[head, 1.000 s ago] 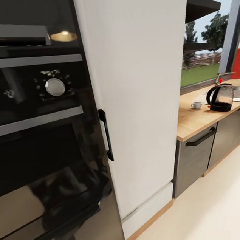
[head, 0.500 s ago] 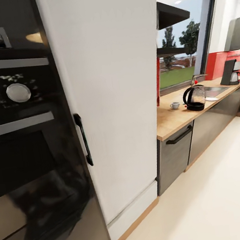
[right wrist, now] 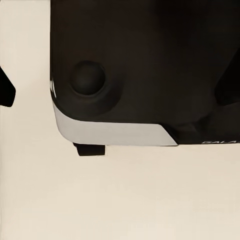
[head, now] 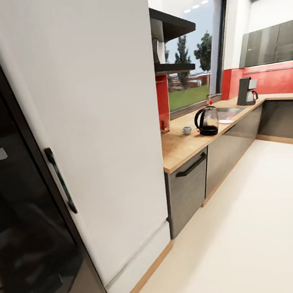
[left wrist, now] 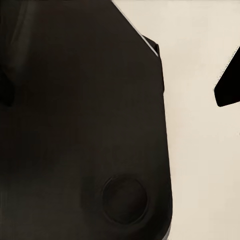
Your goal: Set up a coffee station on the kitchen countertop: keep the coffee maker on the countertop, move the bottle of coffee from the kitchen shelf to the counter next to the coffee maker, place a paper coffee filter on top of the coffee maker, put the saucer next to the coffee maker with the coffee cup on the saucer, and place the electric kettle next to the coffee maker.
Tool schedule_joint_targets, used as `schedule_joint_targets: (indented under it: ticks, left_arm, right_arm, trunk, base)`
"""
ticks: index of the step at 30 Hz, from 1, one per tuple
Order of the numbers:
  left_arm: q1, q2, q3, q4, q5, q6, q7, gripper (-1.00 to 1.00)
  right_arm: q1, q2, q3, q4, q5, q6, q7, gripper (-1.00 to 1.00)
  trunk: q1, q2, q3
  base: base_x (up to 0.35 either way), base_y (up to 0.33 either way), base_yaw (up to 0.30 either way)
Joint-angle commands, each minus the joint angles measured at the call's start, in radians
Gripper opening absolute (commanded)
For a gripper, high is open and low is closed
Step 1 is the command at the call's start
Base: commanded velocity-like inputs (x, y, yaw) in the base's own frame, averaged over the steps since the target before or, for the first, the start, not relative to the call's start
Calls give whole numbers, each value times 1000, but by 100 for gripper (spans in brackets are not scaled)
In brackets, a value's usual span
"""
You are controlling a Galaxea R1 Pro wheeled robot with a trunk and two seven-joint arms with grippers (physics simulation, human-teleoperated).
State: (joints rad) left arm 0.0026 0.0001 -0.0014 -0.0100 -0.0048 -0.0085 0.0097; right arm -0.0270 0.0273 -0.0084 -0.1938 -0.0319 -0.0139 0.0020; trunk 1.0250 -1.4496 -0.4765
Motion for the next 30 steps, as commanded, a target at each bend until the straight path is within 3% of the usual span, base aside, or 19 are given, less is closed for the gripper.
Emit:
schedule_joint_targets:
  ticks: [1, 30]
  left_arm:
    - [0, 0, 0, -1, 1, -1, 1, 100]
    - [-6, -2, 3, -2, 18, 2, 3, 100]
  right_arm:
    - [-1, 0, -1, 0, -3, -1, 0, 100]
    - [-1, 2, 1, 2, -3, -1, 1, 100]
  trunk:
    - [0, 0, -1]
    - [-107, 196, 87]
  base:
    - [0, -4, -265]
    - [0, 0, -265]
